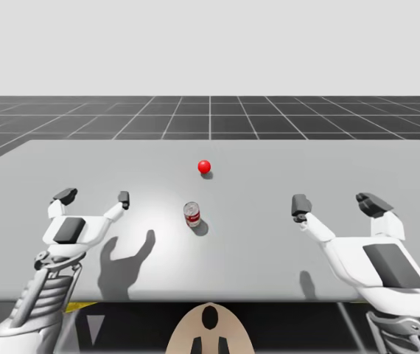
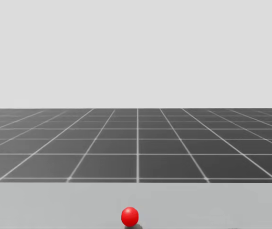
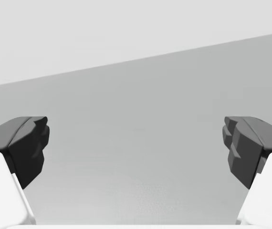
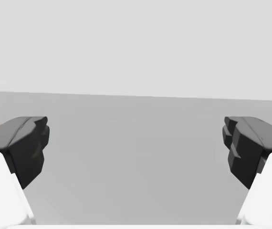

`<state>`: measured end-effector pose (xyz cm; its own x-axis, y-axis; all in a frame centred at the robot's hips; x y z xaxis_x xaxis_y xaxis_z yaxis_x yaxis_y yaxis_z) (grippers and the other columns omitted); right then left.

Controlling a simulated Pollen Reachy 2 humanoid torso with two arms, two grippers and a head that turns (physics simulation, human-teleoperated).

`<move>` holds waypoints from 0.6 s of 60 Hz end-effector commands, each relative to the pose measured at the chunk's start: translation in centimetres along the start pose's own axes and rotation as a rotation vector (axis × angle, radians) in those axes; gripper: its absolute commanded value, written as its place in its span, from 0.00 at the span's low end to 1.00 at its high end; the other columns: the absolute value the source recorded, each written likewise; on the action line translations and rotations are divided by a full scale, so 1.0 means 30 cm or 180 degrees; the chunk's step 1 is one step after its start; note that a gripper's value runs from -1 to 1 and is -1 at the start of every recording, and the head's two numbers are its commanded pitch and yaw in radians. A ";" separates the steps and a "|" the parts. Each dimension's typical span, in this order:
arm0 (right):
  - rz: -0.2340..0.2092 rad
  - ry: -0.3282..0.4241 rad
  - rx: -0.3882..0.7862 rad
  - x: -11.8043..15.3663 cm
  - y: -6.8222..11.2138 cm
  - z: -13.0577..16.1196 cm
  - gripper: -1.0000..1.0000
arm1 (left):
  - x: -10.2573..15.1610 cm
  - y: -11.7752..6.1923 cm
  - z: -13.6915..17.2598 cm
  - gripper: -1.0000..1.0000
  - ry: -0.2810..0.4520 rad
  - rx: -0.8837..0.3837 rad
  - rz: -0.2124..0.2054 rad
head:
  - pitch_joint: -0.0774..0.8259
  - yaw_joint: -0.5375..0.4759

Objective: Watch the red light. When it turns green, pick up the object.

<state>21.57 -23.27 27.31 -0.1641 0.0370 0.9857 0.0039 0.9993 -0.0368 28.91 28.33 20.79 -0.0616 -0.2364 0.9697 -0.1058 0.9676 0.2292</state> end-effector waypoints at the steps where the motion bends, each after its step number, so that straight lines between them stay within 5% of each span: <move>1: -0.0130 0.0142 -0.0173 -0.003 0.033 0.015 0.00 | 0.000 0.006 0.002 0.00 0.0023 0.0019 0.0008 | 0.10 0.54; 6: -0.0131 0.0068 -0.0164 0.000 0.045 0.012 0.00 | 0.000 0.006 0.003 0.00 0.0023 0.0020 0.0012 | 0.11 0.54; 9: 0.0053 0.0088 -0.0252 -0.002 0.045 0.007 0.00 | -0.001 0.007 0.003 0.00 0.0022 0.0018 0.0013 | 0.14 0.54; 16: -0.0026 0.0185 -0.0318 -0.005 0.037 -0.001 0.00 | -0.001 0.006 0.003 0.00 0.0023 0.0017 0.0007 | 0.24 0.54; 36: 0.0023 0.0122 -0.0541 -0.012 0.038 -0.015 0.00 | -0.004 0.003 -0.001 0.00 0.0030 0.0008 -0.0026 | 0.49 0.56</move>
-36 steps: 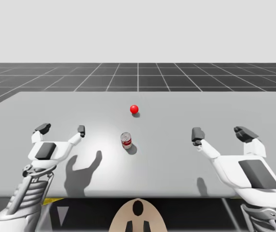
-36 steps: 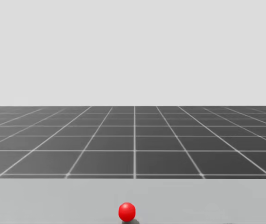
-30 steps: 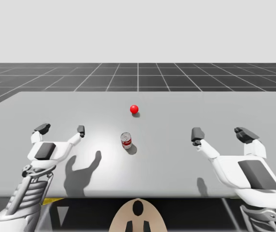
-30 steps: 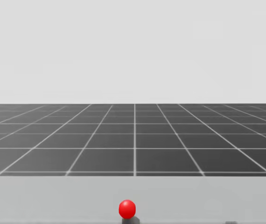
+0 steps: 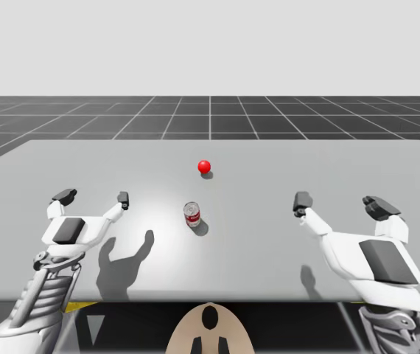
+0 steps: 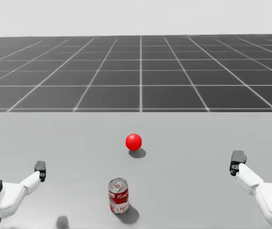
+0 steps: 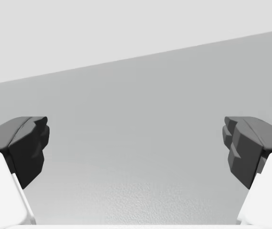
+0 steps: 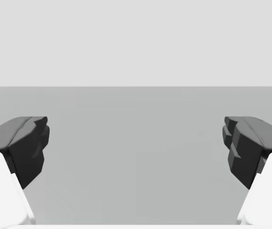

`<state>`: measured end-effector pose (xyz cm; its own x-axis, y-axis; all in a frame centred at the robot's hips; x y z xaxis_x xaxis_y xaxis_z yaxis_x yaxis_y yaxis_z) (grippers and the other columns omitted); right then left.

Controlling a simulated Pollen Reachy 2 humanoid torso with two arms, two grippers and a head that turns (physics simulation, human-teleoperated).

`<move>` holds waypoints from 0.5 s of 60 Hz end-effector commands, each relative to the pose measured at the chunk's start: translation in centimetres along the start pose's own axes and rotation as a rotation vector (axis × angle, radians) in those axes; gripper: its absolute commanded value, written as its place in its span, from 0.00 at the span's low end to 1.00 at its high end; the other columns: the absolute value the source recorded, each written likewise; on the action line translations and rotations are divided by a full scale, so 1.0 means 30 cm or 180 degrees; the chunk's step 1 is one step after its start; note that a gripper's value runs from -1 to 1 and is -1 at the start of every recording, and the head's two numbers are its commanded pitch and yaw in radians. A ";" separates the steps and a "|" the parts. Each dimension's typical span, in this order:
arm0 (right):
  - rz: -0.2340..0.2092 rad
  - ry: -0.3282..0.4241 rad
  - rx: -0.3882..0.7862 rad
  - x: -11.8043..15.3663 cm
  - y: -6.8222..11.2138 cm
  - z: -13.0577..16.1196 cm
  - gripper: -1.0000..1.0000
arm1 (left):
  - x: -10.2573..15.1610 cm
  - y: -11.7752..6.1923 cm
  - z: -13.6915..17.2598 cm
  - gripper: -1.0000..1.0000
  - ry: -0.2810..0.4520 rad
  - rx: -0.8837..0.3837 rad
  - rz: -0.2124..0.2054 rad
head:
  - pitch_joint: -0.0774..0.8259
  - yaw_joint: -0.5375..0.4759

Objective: Watch the red light. When it turns green, pick up the object.

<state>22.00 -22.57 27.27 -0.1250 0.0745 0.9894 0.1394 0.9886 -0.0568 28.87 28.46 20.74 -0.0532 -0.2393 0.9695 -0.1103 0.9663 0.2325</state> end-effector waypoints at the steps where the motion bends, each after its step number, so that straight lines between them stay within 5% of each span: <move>1: -0.0103 0.0012 -0.0122 -0.009 0.015 0.001 0.00 | -0.002 -0.001 -0.002 0.00 0.0006 -0.0008 -0.0013 | 0.50 0.56; 30: -0.0091 -0.0034 -0.0155 -0.010 0.017 0.003 0.00 | -0.005 0.001 -0.005 0.00 0.0007 -0.0032 -0.0014 | 0.57 0.57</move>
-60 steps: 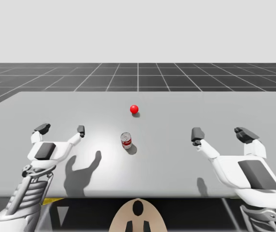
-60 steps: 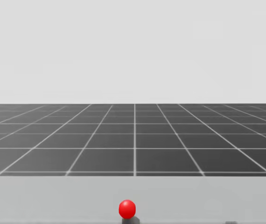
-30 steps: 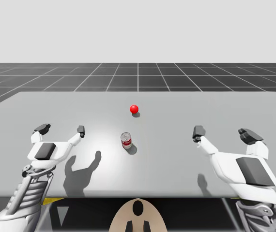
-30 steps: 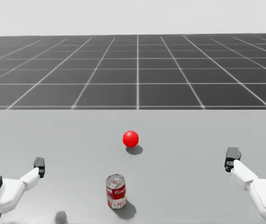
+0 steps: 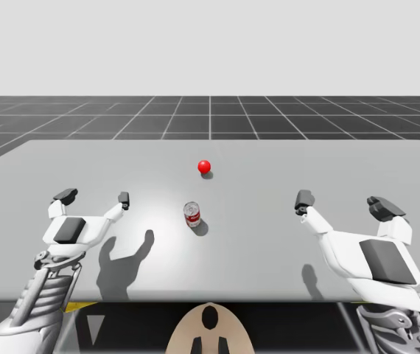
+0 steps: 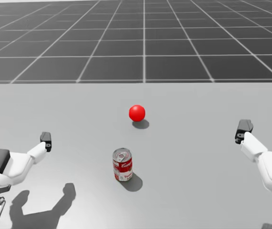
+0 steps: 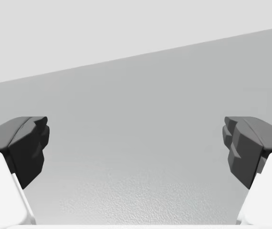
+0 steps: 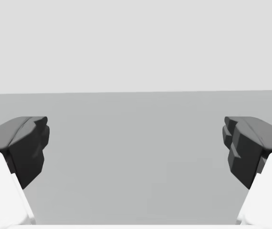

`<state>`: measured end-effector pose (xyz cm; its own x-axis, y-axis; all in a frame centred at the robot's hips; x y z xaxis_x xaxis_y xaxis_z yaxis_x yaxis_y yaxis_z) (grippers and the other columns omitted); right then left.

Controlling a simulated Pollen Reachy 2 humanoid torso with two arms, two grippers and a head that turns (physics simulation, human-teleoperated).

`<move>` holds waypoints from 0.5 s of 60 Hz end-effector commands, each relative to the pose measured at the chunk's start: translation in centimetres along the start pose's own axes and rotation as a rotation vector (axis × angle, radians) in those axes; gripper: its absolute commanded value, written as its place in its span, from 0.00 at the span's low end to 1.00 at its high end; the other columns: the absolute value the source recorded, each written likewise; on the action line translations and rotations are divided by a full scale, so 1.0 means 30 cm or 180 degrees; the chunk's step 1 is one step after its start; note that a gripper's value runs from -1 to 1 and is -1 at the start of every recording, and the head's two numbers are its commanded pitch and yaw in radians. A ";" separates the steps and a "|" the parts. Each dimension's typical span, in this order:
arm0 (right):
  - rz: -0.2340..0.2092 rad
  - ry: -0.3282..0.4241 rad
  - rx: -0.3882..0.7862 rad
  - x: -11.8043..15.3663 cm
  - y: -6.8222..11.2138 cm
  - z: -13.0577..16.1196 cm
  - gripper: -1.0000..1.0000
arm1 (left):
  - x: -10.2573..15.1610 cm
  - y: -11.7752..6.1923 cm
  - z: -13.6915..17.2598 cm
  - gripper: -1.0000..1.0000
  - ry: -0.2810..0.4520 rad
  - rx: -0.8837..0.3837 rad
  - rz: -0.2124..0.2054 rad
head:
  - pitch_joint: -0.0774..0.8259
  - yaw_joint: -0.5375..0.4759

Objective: Watch the red light. When it turns green, pick up the object.

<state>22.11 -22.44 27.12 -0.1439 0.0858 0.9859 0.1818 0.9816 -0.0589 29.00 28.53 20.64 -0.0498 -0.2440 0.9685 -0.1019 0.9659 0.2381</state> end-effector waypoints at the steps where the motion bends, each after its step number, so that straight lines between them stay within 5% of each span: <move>1: -0.0117 0.0033 -0.0019 -0.005 0.011 0.006 0.00 | 0.000 -0.001 0.000 0.00 -0.0002 -0.0005 0.0003 | 0.57 0.57; 30: -0.0135 0.0034 0.0014 -0.008 0.009 0.004 0.00 | 0.003 -0.001 0.000 0.00 0.0008 -0.0014 0.0045 | 0.56 0.57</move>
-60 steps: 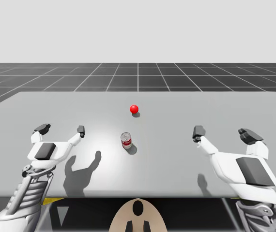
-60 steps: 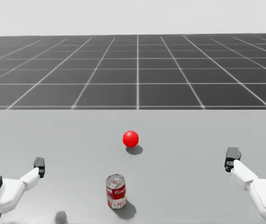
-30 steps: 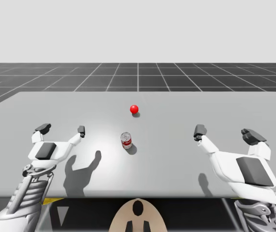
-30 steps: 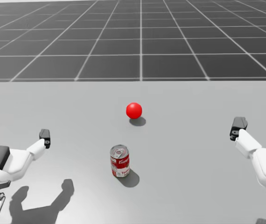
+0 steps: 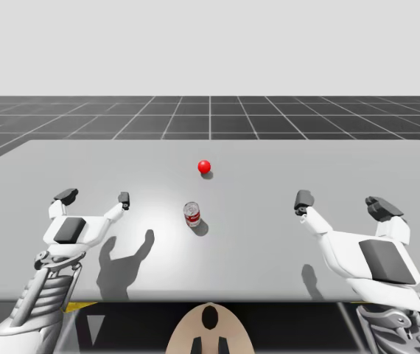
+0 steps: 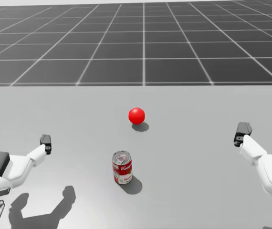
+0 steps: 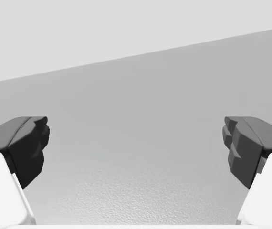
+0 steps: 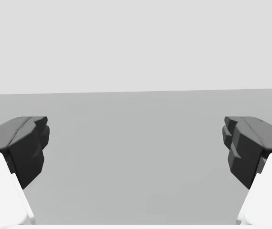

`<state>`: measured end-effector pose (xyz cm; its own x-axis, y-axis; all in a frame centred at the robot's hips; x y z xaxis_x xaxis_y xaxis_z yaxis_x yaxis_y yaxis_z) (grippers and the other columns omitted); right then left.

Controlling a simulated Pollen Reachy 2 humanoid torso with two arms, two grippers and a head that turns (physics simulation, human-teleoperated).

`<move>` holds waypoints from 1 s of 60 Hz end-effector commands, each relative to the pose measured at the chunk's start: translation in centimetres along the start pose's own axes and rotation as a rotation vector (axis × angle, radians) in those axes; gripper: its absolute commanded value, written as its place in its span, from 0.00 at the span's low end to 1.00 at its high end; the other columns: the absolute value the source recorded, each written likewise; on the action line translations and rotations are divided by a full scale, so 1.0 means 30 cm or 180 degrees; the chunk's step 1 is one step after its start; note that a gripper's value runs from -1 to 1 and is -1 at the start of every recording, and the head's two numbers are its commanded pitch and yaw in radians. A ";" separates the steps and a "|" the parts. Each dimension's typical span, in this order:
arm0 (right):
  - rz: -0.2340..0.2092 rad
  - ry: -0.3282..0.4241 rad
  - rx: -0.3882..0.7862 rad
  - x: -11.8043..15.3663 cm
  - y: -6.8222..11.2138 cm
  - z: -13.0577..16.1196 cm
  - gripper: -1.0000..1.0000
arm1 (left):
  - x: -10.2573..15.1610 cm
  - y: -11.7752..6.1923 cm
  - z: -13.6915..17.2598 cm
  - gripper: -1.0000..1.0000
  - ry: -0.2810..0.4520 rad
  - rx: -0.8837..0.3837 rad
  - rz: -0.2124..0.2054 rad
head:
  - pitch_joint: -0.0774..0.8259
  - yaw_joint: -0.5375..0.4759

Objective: Watch the red light. When it turns green, pick up the object.

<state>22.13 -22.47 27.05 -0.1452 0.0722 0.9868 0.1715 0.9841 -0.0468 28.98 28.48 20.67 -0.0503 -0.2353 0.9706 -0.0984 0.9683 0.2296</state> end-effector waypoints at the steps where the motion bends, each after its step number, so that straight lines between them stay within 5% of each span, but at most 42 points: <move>1: -0.0091 0.0029 -0.0015 -0.005 0.009 0.004 0.00 | 0.001 0.000 0.000 0.00 0.0007 -0.0005 0.0016 | 0.56 0.57; 60: -0.0062 0.0009 0.0002 -0.011 0.008 0.002 0.00 | -0.001 0.000 -0.001 0.00 0.0010 -0.0029 0.0020 | 0.56 0.57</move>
<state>22.20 -22.55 26.91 -0.1490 0.0746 0.9860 0.1656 0.9849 -0.0495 29.02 28.49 20.65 -0.0475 -0.2292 0.9722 -0.0897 0.9704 0.2244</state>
